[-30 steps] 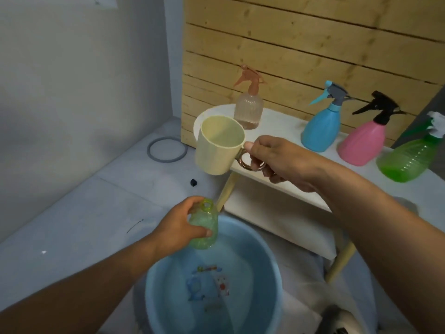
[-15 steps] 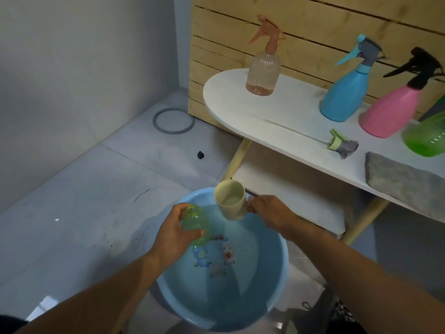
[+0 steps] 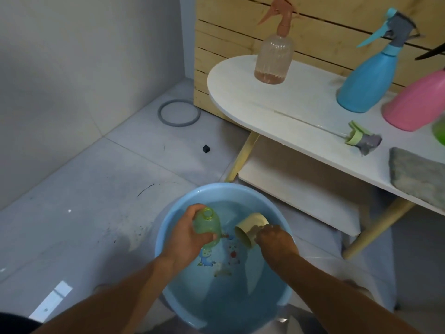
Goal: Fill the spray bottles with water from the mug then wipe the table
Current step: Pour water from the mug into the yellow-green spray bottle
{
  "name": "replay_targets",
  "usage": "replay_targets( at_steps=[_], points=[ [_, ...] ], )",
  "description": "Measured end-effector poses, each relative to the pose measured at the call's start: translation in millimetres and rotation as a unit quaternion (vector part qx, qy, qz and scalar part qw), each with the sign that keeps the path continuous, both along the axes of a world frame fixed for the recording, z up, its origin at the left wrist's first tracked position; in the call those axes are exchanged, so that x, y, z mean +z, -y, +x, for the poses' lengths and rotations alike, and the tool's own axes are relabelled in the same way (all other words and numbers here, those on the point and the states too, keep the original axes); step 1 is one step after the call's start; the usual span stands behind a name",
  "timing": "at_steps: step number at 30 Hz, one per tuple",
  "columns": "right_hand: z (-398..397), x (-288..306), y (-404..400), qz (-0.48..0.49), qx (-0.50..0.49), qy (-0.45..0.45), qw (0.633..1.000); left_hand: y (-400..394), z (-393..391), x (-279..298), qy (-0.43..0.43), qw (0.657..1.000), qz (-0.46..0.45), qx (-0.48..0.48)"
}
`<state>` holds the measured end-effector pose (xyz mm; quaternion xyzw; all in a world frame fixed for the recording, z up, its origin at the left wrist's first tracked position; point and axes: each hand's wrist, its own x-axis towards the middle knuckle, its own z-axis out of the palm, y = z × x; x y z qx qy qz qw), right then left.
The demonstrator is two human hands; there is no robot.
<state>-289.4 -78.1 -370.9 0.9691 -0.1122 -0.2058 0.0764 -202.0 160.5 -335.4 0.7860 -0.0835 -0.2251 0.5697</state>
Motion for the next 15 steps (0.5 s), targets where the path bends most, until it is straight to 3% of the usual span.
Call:
replay_targets(
  at_steps=[7, 15],
  points=[
    [15.3, -9.7, -11.6, -0.016, -0.014, -0.017, 1.0, 2.2, 6.7, -6.5, -0.006, 1.0, 0.011, 0.011],
    [21.0, -23.8, -23.3, 0.072, -0.01, -0.051, 0.996, 2.3, 8.9, -9.1, -0.015, 1.0, 0.013, -0.002]
  ],
)
